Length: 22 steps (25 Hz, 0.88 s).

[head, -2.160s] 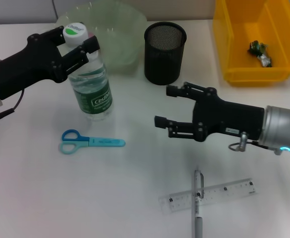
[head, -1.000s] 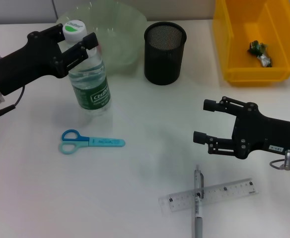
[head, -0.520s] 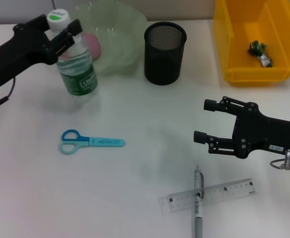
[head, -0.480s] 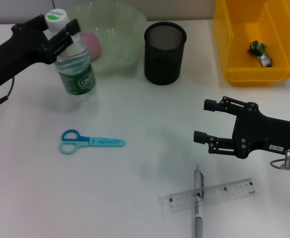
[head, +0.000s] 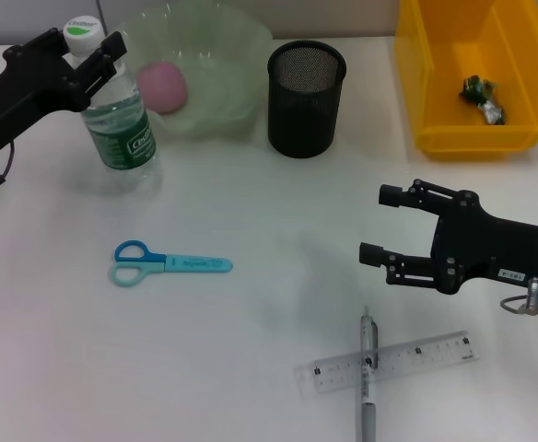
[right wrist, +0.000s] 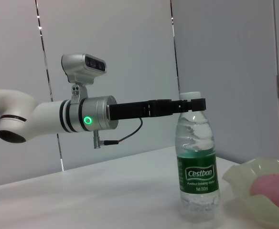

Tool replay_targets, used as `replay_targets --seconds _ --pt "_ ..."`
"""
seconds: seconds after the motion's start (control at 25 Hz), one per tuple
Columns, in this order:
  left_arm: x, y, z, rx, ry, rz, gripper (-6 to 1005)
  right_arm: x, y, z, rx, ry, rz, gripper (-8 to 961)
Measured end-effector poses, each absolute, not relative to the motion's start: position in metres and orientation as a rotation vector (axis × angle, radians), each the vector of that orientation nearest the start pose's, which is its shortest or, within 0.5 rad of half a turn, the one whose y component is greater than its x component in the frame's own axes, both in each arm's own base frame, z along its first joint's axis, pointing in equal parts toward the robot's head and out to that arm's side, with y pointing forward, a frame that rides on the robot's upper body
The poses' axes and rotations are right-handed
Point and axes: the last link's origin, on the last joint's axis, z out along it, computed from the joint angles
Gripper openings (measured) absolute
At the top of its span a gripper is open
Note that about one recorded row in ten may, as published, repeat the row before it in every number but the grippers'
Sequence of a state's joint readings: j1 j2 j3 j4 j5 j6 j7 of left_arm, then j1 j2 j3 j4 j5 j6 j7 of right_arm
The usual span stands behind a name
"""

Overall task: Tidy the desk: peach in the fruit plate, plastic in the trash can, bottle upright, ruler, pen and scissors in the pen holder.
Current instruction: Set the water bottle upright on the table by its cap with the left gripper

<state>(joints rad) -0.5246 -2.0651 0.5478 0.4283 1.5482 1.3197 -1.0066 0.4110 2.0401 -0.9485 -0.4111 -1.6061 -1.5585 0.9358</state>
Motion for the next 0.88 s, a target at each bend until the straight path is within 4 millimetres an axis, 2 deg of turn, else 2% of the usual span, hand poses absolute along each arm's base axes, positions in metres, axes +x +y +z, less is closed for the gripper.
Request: replay_targets --seconds 0.88 --pt "-0.293 0.37 0.016 -2.075 -0.542 -0.846 443 0.28 0.284 -0.029 -2.66 0.358 0.905 818"
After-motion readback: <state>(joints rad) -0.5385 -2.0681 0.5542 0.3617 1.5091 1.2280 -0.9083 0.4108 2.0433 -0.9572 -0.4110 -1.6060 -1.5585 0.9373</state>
